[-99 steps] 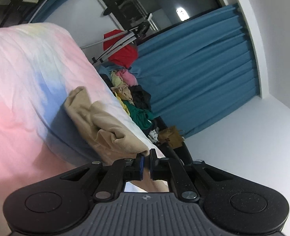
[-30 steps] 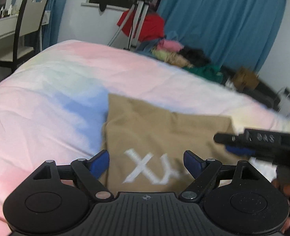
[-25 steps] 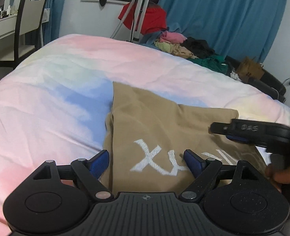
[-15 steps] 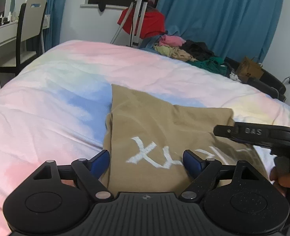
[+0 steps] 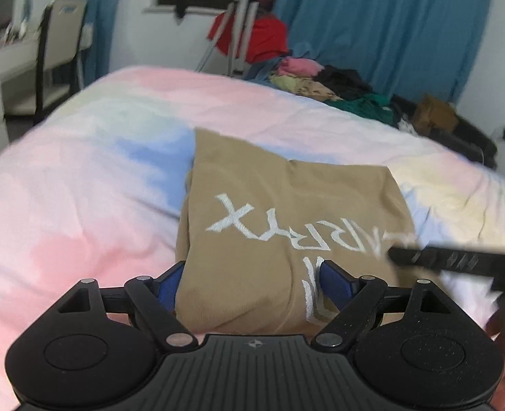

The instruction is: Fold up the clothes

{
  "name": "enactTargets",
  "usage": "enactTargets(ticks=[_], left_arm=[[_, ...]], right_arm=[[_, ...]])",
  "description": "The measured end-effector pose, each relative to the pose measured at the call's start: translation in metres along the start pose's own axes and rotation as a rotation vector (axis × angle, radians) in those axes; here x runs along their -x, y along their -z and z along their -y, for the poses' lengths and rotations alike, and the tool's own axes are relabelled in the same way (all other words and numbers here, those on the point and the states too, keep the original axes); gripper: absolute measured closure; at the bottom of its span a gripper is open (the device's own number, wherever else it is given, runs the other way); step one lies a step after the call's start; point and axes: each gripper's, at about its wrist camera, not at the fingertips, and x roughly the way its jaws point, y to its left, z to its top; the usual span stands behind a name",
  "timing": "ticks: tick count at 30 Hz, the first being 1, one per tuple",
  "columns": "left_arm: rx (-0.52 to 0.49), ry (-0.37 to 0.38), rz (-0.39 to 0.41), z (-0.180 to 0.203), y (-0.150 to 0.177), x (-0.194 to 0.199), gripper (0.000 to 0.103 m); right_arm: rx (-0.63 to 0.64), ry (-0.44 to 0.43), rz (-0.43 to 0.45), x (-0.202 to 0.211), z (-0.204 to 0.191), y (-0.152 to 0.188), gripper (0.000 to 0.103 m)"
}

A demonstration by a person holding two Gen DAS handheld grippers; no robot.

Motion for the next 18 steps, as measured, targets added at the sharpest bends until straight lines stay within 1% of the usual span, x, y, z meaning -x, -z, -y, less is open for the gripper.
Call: enactTargets(ticks=[1,3,8,9,12,15,18], left_arm=[[0.032,0.014,-0.001,-0.002,0.0,0.004,0.026],[0.095,0.044,-0.004,-0.006,0.0,0.014,0.026],[0.246,0.164,-0.014,-0.018,0.005,0.045,0.022],[0.27,0.19,-0.027,-0.02,0.007,0.046,0.022],[0.381,0.291,-0.089,-0.031,0.013,0.038,0.022],[0.463,0.332,-0.137,-0.039,0.021,0.016,0.022],[0.545,0.349,-0.167,-0.05,0.025,-0.008,0.022]], right_arm=[[-0.009,-0.006,-0.002,-0.003,0.002,0.002,0.049],[-0.024,-0.015,-0.001,-0.005,0.006,0.004,0.048],[-0.035,-0.019,-0.006,-0.006,0.008,0.005,0.048],[-0.033,-0.017,-0.005,-0.006,0.007,0.005,0.048],[-0.018,-0.004,-0.002,-0.007,0.003,0.007,0.048],[-0.011,0.004,0.002,-0.005,0.003,0.009,0.048],[-0.009,0.004,0.005,-0.006,0.002,0.01,0.048]])
